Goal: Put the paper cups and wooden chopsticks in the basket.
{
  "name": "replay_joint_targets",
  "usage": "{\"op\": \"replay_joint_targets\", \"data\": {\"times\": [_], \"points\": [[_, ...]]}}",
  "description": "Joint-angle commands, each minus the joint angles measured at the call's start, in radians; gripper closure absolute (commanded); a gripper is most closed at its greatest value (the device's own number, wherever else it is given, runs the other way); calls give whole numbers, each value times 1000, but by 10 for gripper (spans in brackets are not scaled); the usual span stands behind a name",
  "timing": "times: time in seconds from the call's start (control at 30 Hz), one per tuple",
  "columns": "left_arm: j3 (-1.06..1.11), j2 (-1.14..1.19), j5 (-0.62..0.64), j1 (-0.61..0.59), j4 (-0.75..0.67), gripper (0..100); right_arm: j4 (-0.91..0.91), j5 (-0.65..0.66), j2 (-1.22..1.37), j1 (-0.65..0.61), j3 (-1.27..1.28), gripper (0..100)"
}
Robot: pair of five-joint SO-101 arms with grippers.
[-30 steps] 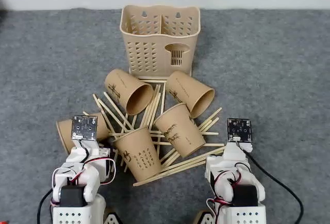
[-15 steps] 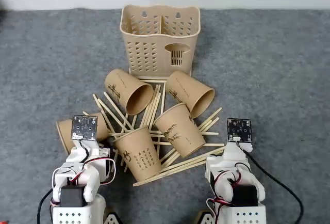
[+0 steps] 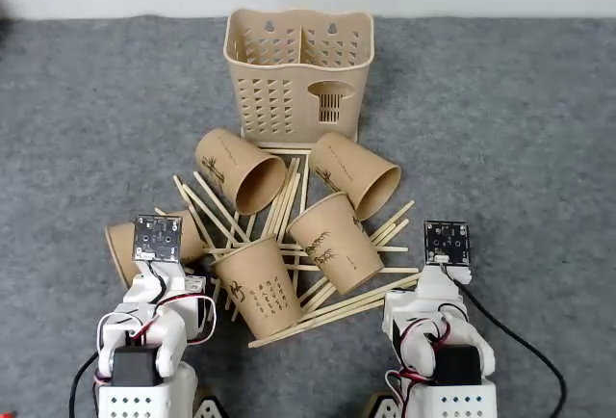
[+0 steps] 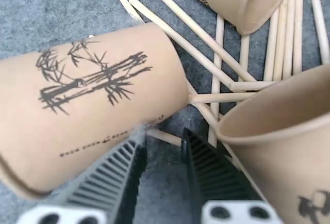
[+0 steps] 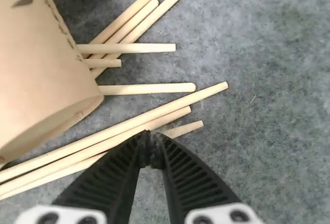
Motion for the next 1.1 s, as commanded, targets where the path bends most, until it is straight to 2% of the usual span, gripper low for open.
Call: {"op": "replay_joint_targets", "data": {"times": [0.0,0.13,0.23,0.63,0.9,1.07], "points": [[-4,0,-5,-3,3,892,-1,0,-7,-5,20,987],[-4,0,-5,-3,3,892,-5,0,-8,-33,20,987],[-4,0,-5,-3,3,892,-73,0,-8,-33,20,987],[-4,0,-5,-3,3,892,-642,2,-8,-30,20,987],[-4,0,-5,-3,3,892,-897,3,-8,168,-26,987],[-4,0,-5,-3,3,892,-946,-5,-8,191,-28,987]]}}
